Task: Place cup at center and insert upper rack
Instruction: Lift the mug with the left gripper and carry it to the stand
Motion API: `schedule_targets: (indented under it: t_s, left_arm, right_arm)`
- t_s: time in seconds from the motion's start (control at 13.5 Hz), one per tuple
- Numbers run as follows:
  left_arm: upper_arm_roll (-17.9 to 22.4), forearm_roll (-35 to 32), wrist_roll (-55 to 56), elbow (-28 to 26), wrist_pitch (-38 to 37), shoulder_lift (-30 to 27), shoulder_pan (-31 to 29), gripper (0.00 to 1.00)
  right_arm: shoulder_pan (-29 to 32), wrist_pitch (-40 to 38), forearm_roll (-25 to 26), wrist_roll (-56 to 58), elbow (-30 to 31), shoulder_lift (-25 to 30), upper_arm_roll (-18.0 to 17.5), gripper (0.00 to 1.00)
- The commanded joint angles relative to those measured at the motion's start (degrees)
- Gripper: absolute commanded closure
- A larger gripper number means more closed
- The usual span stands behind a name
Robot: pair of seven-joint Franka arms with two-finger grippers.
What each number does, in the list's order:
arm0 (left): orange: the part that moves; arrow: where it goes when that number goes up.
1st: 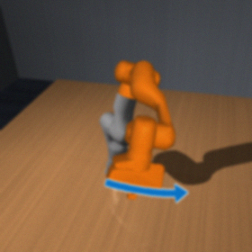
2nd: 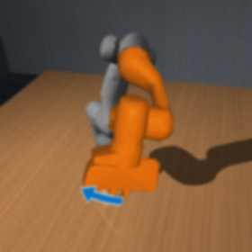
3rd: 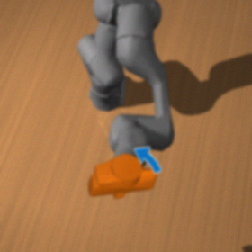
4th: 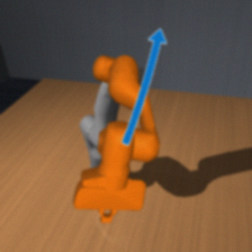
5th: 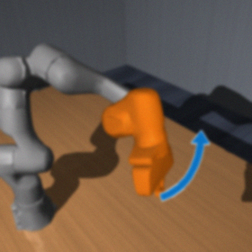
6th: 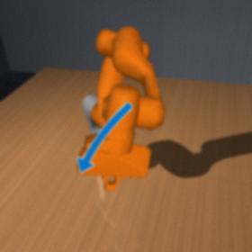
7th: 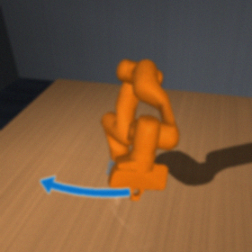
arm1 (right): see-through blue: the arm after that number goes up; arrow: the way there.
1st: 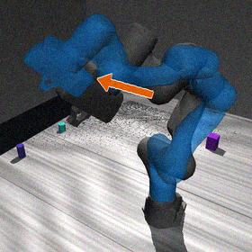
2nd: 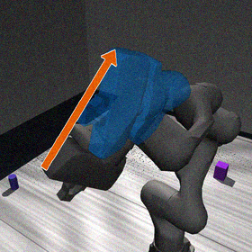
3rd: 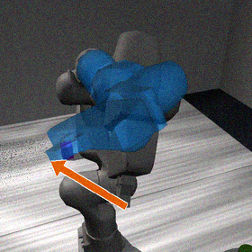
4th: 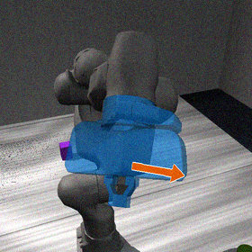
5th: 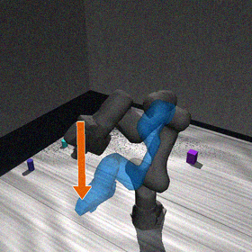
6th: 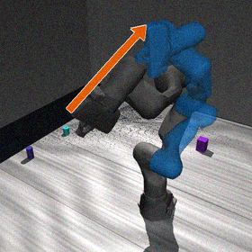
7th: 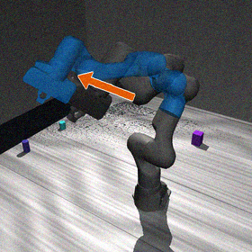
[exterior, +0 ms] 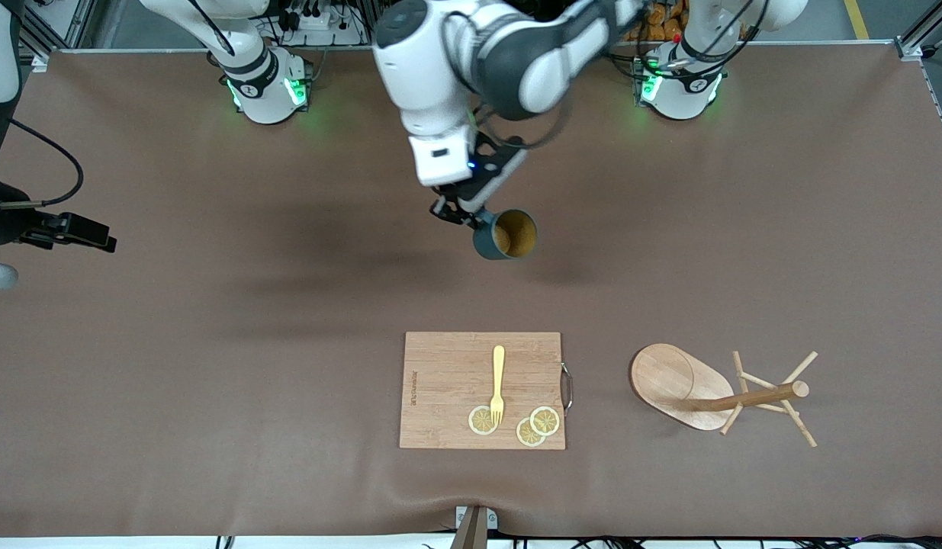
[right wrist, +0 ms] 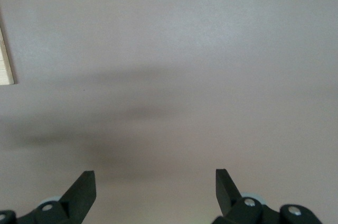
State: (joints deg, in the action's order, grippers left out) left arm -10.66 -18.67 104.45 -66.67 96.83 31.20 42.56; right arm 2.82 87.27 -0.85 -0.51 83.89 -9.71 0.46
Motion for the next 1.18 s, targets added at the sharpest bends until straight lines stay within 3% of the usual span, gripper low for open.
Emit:
schedule_targets:
  t_s: [0.0,0.67,1.11]
  left_arm:
    - [-0.2,8.6,-6.3,-2.9,3.2,-6.1,-6.9,1.00]
    - [0.0,37.7,-28.9,-3.0,8.7,-9.1,-30.2,1.00]
    - [0.6,57.0,-45.2,-3.5,8.6,-7.8,-41.4,1.00]
  right_arm:
    - [-1.0,0.1,-0.4,-0.5,0.4,0.5,0.7,0.00]
    - [-1.1,0.5,-0.4,-1.0,0.3,0.3,0.5,0.00]
    - [-0.9,0.5,-0.4,-1.0,0.3,0.1,0.3,0.00]
